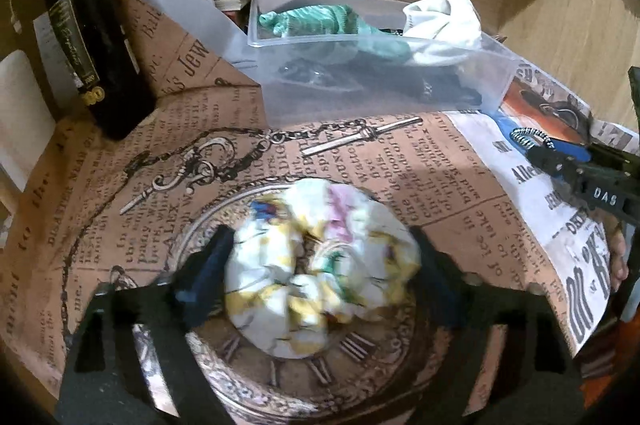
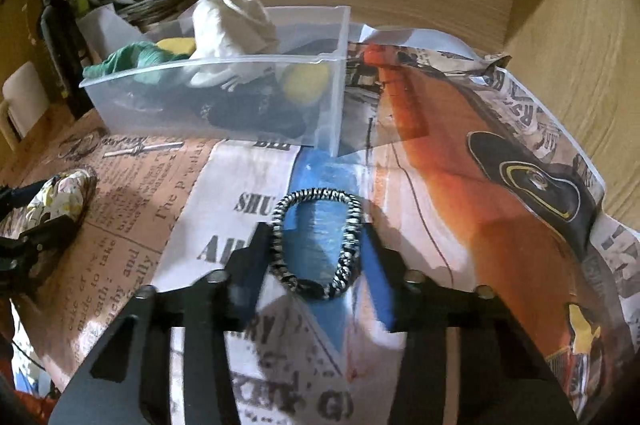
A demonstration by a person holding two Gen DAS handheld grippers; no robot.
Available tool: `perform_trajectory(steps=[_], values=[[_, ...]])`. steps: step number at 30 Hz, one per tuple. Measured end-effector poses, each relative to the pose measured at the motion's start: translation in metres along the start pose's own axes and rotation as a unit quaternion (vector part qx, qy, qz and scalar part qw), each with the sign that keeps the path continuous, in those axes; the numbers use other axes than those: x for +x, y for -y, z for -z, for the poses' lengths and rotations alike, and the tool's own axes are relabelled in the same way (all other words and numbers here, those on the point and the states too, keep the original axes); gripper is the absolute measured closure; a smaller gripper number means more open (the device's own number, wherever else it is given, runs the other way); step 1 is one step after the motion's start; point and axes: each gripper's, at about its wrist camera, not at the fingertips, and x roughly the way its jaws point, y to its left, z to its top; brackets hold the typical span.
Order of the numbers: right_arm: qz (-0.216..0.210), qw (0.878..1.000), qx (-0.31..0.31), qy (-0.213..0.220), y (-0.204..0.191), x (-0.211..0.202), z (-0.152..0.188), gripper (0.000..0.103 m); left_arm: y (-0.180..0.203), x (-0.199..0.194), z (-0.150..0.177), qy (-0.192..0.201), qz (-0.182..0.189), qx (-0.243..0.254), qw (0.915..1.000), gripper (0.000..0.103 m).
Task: Organize soft objects
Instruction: 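Grasp the floral scrunchie with the left tool while the right tool grasps the braided bracelet, then place the scrunchie into the clear box with the left tool while the right tool drops the bracelet in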
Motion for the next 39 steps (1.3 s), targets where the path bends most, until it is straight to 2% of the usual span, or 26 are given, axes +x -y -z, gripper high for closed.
perform_trajectory(steps=[1, 6, 9, 17, 29, 33, 39], values=[[-0.002, 1.0, 0.003, 0.002, 0.001, 0.0, 0.0, 0.077, -0.002, -0.001, 0.0, 0.002, 0.001, -0.001, 1.0, 0.031], [-0.006, 1.0, 0.001, 0.008, 0.001, -0.001, -0.001, 0.088, -0.006, -0.001, -0.004, 0.0, 0.01, 0.001, 0.9999, 0.071], [-0.006, 1.0, -0.001, 0.017, -0.001, -0.006, -0.003, 0.09, -0.007, -0.001, -0.008, -0.001, 0.024, -0.001, 0.9997, 0.079], [-0.015, 0.999, -0.007, 0.052, -0.005, -0.025, -0.014, 0.09, -0.005, -0.019, -0.028, 0.039, 0.031, 0.006, 0.9987, 0.081], [-0.042, 0.986, -0.054, 0.149, -0.032, -0.067, -0.057, 0.09, -0.007, -0.054, -0.087, 0.127, 0.046, 0.013, 0.9908, 0.081], [-0.054, 0.981, -0.069, 0.172, -0.042, -0.072, -0.072, 0.09, -0.006, -0.057, -0.104, 0.142, 0.042, 0.021, 0.9888, 0.081], [-0.077, 0.975, -0.084, 0.189, -0.059, -0.068, -0.096, 0.09, -0.003, -0.048, -0.123, 0.142, 0.044, 0.024, 0.9886, 0.081]])
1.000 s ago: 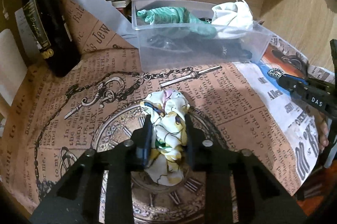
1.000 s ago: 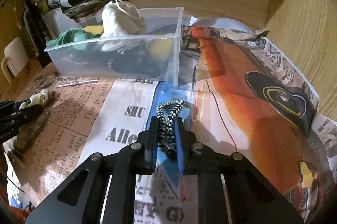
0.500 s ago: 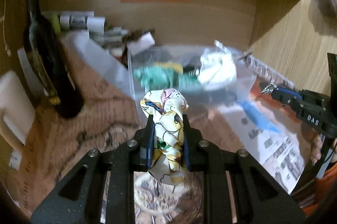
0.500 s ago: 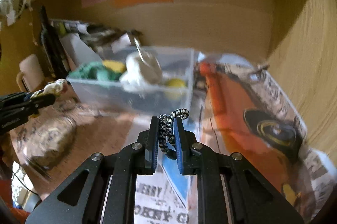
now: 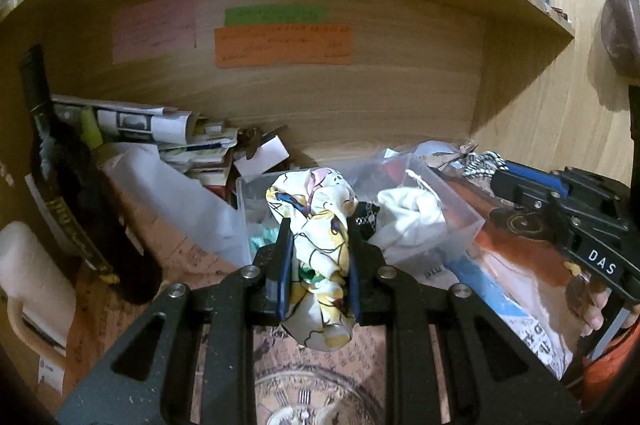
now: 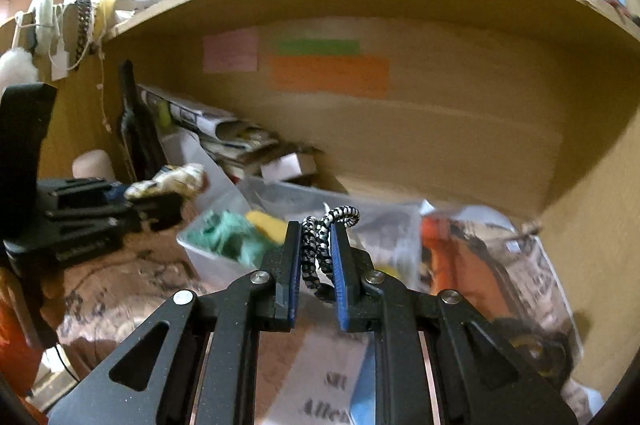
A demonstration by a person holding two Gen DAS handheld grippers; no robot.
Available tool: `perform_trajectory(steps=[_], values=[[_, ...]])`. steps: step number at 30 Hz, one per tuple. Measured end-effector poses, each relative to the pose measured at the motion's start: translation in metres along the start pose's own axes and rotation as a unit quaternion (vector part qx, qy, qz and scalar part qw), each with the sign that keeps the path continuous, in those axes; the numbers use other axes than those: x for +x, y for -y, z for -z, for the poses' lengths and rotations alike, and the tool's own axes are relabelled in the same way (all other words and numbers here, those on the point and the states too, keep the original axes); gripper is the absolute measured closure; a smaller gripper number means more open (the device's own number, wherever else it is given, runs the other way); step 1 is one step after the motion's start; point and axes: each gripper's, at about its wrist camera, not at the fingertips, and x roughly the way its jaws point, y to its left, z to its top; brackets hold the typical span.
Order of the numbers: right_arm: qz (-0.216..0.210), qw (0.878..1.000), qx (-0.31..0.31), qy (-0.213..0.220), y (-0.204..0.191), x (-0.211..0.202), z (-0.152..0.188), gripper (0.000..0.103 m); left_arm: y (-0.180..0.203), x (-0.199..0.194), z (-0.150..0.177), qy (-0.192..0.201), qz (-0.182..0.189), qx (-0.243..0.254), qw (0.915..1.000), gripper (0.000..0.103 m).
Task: Organize soft objects
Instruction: 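Place the scrunchie into the clear box with the left tool while the right tool drops the bracelet in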
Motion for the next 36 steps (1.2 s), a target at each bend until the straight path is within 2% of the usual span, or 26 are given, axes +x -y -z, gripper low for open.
perform_trajectory(steps=[9, 14, 25, 28, 30, 34, 36], values=[[-0.026, 0.999, -0.012, -0.015, -0.008, 0.039, -0.01, 0.09, -0.001, 0.036, -0.012, -0.025, 0.011, -0.01, 0.9996, 0.081], [-0.025, 0.999, -0.014, -0.045, -0.006, 0.068, -0.003, 0.09, -0.002, 0.065, -0.014, -0.044, -0.002, -0.008, 0.999, 0.081], [-0.031, 0.993, 0.009, -0.109, 0.008, 0.11, 0.016, 0.09, -0.002, 0.114, -0.005, -0.1, 0.015, -0.017, 0.9948, 0.08], [-0.031, 0.992, 0.006, -0.125, 0.008, 0.116, 0.02, 0.088, -0.001, 0.117, -0.001, -0.104, 0.011, -0.012, 0.9944, 0.076], [-0.03, 0.991, 0.001, -0.132, 0.006, 0.118, 0.022, 0.087, 0.0, 0.119, 0.0, -0.108, 0.011, -0.009, 0.994, 0.065], [-0.03, 0.989, -0.001, -0.142, 0.006, 0.117, 0.022, 0.085, 0.0, 0.119, 0.002, -0.113, 0.015, -0.007, 0.9934, 0.061], [-0.03, 0.989, 0.002, -0.144, 0.008, 0.115, 0.022, 0.081, -0.002, 0.118, 0.002, -0.114, 0.019, -0.012, 0.9932, 0.055]])
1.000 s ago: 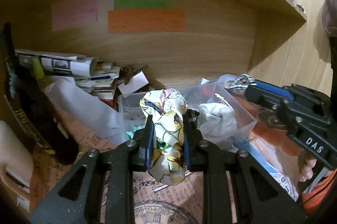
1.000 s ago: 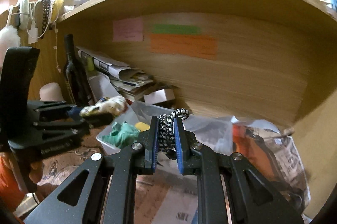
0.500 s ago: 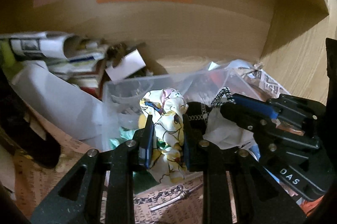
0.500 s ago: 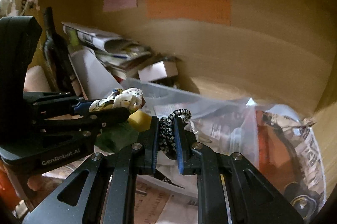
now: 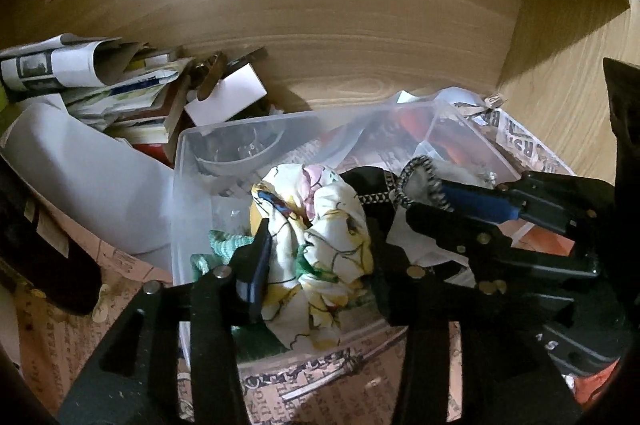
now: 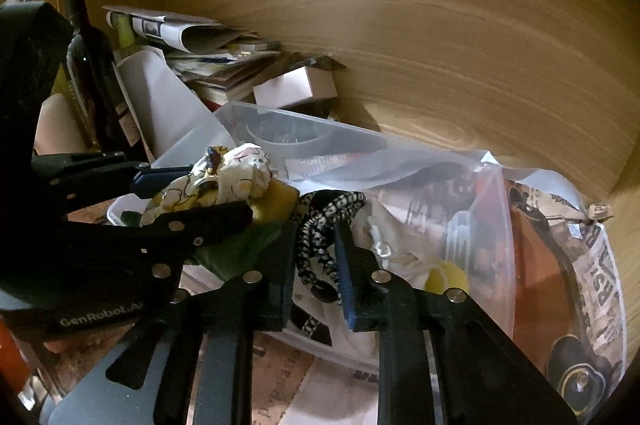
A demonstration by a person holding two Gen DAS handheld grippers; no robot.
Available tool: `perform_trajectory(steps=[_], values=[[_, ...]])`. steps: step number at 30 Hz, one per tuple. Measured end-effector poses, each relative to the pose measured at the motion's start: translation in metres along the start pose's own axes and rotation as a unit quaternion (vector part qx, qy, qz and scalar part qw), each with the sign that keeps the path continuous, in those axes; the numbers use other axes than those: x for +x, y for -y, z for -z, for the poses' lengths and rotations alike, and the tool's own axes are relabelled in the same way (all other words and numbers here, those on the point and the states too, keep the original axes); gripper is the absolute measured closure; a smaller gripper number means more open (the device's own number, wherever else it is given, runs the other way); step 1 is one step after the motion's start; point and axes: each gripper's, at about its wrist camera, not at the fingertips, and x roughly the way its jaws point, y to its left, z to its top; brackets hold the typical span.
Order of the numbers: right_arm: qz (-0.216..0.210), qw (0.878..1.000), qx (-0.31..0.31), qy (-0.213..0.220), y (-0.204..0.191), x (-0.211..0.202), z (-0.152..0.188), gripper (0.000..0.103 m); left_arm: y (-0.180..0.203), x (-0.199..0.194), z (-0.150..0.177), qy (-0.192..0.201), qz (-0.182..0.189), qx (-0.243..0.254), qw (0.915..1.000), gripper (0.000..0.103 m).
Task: Organize soft objects
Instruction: 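Place the scrunchie into the clear box with the left tool while the right tool drops the bracelet in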
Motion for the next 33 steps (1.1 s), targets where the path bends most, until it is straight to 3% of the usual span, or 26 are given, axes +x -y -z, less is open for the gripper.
perform_trajectory(steps=[3, 8, 18, 25, 31, 33], values=[[-0.003, 1.0, 0.007, 0.002, 0.002, -0.006, 0.0, 0.075, -0.004, -0.005, 0.001, 0.004, 0.003, -0.008, 1.0, 0.045], [-0.013, 1.0, 0.0, 0.014, 0.001, -0.025, 0.0, 0.072, -0.003, -0.021, 0.004, 0.016, 0.013, -0.013, 0.9997, 0.044], [0.022, 0.997, -0.028, 0.066, -0.004, -0.062, -0.006, 0.035, 0.005, -0.06, 0.002, 0.064, 0.009, -0.006, 0.9979, 0.03], [0.02, 0.996, 0.004, 0.083, 0.005, -0.077, -0.004, 0.034, 0.0, -0.08, 0.003, 0.081, 0.005, -0.018, 0.9965, 0.03], [0.024, 0.99, 0.02, 0.136, 0.007, -0.12, -0.005, 0.034, 0.01, -0.123, 0.005, 0.137, -0.006, -0.011, 0.9905, 0.03], [0.026, 0.987, 0.021, 0.154, 0.006, -0.135, -0.004, 0.031, 0.012, -0.135, 0.005, 0.155, -0.008, -0.01, 0.9879, 0.025]])
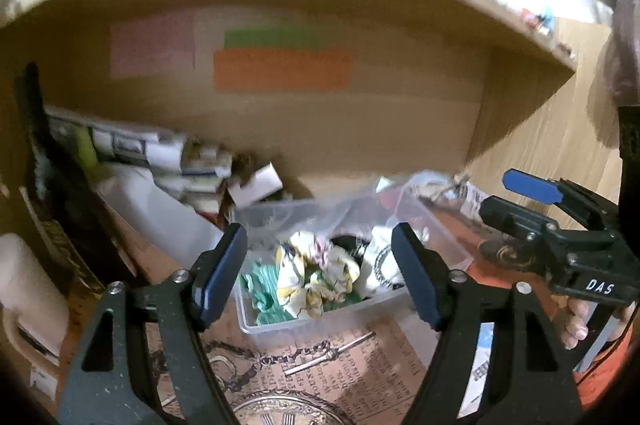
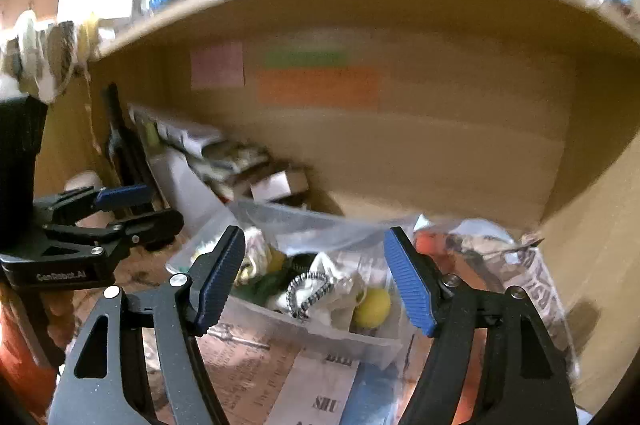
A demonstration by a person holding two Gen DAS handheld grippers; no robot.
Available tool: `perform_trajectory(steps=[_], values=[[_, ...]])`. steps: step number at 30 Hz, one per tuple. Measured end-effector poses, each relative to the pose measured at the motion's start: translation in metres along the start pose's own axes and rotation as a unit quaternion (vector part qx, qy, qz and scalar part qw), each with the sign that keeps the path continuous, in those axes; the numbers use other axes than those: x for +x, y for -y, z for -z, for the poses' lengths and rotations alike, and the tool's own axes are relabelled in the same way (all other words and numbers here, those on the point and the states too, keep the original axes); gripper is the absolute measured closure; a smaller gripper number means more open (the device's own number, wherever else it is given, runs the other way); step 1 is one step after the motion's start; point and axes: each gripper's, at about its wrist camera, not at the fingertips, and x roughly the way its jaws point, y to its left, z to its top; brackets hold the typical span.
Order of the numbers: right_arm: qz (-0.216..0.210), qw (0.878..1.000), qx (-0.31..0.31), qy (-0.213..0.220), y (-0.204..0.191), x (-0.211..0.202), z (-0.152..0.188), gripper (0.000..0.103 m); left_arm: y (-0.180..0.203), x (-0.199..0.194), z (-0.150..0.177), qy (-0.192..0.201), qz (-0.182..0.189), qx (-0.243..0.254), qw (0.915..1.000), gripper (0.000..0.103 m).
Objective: Organize soft objects
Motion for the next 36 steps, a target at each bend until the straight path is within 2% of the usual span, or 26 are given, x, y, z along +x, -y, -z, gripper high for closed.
perform_trajectory(steps=[2, 5, 11, 14, 25, 36], values=[[0.006, 1.0, 0.001, 0.021, -0.001, -0.014, -0.004, 0.026, 0.004, -0.016, -0.003, 0.026, -0.007, -0.001, 0.9996, 0.021], [0.007, 0.999, 0.005, 0.041, -0.001, -0.029, -0.007, 0.024, 0.009, -0.033, -0.006, 0.053, -0.011, 0.002, 0.9985, 0.014], [0.004, 0.997, 0.013, 0.071, -0.003, -0.054, -0.01, 0.013, 0.016, -0.054, -0.007, 0.084, -0.019, 0.011, 0.9962, 0.004], [0.01, 0.996, 0.005, 0.084, -0.008, -0.061, -0.009, 0.001, 0.018, -0.061, -0.004, 0.091, -0.017, 0.009, 0.9956, 0.002], [0.007, 0.996, 0.003, 0.093, -0.016, -0.072, -0.004, 0.0, 0.025, -0.08, 0.0, 0.106, -0.02, 0.009, 0.9942, 0.001], [0.003, 0.996, 0.007, 0.09, -0.015, -0.07, -0.003, 0.0, 0.027, -0.081, 0.003, 0.105, -0.023, 0.009, 0.9941, 0.0]])
